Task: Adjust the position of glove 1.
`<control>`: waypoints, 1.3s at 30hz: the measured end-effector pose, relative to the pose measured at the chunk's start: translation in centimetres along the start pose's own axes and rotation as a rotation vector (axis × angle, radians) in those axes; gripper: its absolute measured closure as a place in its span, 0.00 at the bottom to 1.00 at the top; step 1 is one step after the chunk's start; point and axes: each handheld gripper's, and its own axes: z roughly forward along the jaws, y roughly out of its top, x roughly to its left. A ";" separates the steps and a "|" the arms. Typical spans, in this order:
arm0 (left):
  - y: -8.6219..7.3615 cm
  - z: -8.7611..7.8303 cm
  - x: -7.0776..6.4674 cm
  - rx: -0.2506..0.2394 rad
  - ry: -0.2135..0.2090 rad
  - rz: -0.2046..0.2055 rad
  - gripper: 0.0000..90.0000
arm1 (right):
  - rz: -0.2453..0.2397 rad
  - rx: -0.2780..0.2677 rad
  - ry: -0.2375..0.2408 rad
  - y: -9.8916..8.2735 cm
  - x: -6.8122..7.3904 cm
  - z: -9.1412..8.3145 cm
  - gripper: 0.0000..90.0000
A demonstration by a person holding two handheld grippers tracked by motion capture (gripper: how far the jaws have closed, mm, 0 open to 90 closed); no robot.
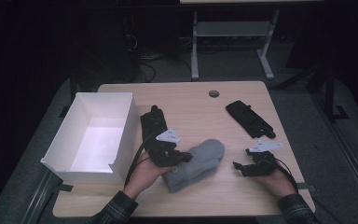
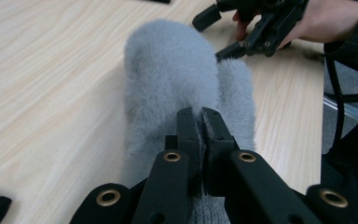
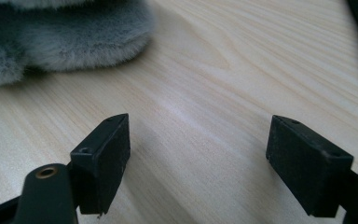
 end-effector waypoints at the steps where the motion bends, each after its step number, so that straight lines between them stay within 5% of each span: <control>1: -0.1 0.2 -0.1 0.013 0.005 0.008 0.97 | 0.000 0.000 0.000 0.0 0.0 0.0 0.24; 13: -1.0 2.5 -0.7 0.122 0.059 0.050 0.96 | -0.001 0.002 -0.001 0.0 0.0 0.0 0.24; 18: -0.8 1.9 -0.8 0.073 0.030 0.035 0.87 | 0.000 -0.003 -0.004 0.0 0.0 0.0 0.25; 22: -0.1 0.2 -0.5 0.002 0.019 0.051 0.79 | -0.012 0.003 0.011 0.2 0.3 -0.3 0.52; 23: 0.0 -0.3 -0.4 -0.011 0.024 0.054 0.86 | -0.009 0.001 0.023 0.5 0.5 -0.6 0.71; 24: 0.1 -0.8 -0.3 -0.014 0.040 0.059 0.93 | -0.010 -0.002 0.039 0.7 0.6 -0.7 0.79; 25: 0.1 -1.2 -0.1 -0.011 0.065 0.059 0.93 | -0.010 -0.002 0.039 0.7 0.6 -0.7 0.79; 28: -0.4 -1.8 0.9 0.032 0.117 0.044 1.00 | -0.019 -0.008 0.109 1.4 1.5 -1.0 1.00; 30: -1.6 -1.2 2.0 0.093 0.170 0.024 1.00 | -0.029 0.003 0.146 1.7 2.2 -0.7 1.00; 33: -2.4 -0.5 2.9 0.141 0.160 -0.006 0.99 | -0.053 0.018 0.176 2.3 3.2 0.0 1.00; 39: -2.6 -0.2 3.1 0.155 0.133 -0.013 0.99 | -0.088 0.041 0.196 3.4 4.6 1.5 1.00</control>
